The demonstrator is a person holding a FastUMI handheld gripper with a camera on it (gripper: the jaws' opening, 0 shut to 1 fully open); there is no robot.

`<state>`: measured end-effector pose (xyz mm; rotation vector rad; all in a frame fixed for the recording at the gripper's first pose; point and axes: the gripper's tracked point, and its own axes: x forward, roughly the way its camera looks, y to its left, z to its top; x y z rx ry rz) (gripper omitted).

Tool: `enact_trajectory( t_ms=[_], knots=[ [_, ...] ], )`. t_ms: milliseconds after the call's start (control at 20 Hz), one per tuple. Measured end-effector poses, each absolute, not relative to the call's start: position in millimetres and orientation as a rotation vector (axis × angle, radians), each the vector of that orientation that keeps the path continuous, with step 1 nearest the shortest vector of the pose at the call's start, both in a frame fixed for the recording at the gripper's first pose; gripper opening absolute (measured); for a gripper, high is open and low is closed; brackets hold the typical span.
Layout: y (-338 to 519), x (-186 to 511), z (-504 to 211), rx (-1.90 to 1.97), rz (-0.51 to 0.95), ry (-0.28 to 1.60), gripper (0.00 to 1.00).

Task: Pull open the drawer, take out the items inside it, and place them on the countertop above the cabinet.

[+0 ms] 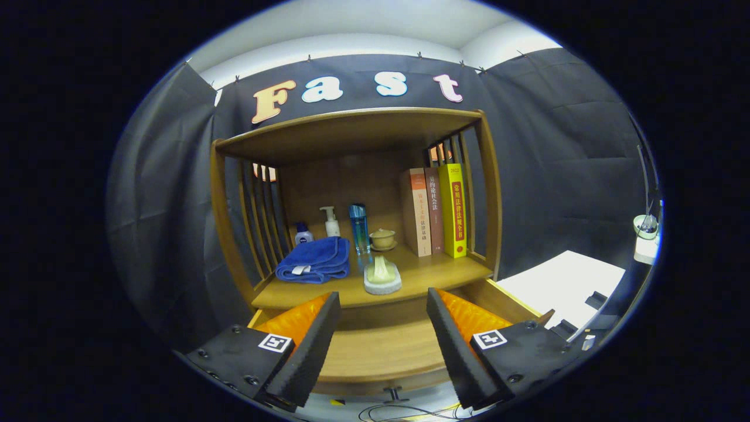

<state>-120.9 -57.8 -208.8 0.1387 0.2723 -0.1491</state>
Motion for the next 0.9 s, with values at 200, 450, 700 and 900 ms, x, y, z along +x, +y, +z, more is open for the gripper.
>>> enact_trajectory(
  t_ms=[200, 450, 700, 900],
  knots=[
    [-57.2, -172.3, -236.7, 0.084, -0.138, 0.29, 0.97],
    [-48.4, -203.9, -265.4, 0.058, -0.122, 0.295, 0.97],
    [-29.0, -210.2, -306.6, 0.011, -0.073, 0.371, 0.97],
    [-20.9, -208.6, -335.1, 0.01, -0.064, 0.418, 0.97]
  ],
)
